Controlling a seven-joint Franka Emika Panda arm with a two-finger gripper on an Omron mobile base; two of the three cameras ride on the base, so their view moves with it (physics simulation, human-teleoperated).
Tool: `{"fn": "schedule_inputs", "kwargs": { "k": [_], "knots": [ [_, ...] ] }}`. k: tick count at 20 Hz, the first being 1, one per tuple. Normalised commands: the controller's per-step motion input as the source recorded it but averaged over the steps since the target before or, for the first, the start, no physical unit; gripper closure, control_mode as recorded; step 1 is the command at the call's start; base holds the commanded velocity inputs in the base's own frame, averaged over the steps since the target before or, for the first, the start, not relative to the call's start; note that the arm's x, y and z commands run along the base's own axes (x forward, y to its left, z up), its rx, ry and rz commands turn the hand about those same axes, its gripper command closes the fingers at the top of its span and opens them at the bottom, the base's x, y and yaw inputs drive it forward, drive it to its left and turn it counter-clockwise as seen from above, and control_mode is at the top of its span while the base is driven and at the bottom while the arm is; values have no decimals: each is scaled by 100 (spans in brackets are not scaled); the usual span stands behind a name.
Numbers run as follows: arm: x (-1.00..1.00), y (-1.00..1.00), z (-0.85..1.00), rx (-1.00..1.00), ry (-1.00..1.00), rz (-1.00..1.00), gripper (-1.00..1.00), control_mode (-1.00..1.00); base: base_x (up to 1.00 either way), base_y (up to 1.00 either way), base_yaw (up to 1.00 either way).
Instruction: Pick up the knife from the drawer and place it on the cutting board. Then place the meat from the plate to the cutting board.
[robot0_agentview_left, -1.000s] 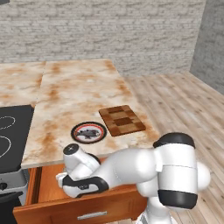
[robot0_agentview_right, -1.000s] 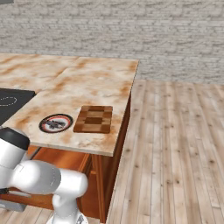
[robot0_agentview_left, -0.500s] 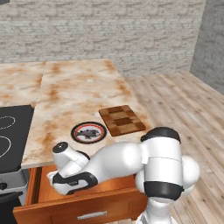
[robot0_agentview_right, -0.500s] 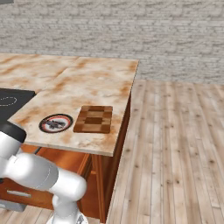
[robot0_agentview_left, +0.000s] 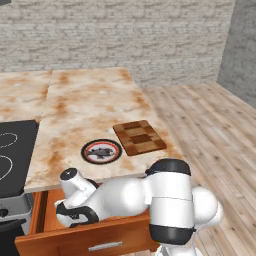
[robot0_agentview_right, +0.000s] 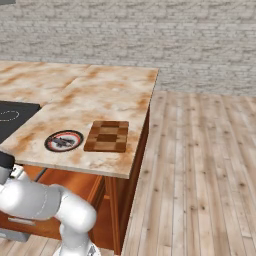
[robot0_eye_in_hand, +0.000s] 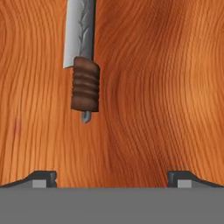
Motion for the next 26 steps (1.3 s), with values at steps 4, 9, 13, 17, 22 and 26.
{"fn": "schedule_inputs", "kwargs": {
  "k": [4, 9, 13, 17, 22, 26],
  "knots": [
    [44, 0, -16, 0, 0, 0, -100, -100, 0, 0, 0],
    [45, 0, -8, 0, 1, 0, -100, -100, 0, 0, 0],
    [31, 9, -23, 0, 2, 0, -100, -100, 0, 0, 0],
    [15, 22, -31, 0, 0, 0, -100, -100, 0, 0, 0],
    [5, 22, -28, 0, 0, 0, -100, -100, 0, 0, 0],
    [7, 6, -24, 0, 0, 0, -100, -100, 0, 0, 0]
  ]
}}
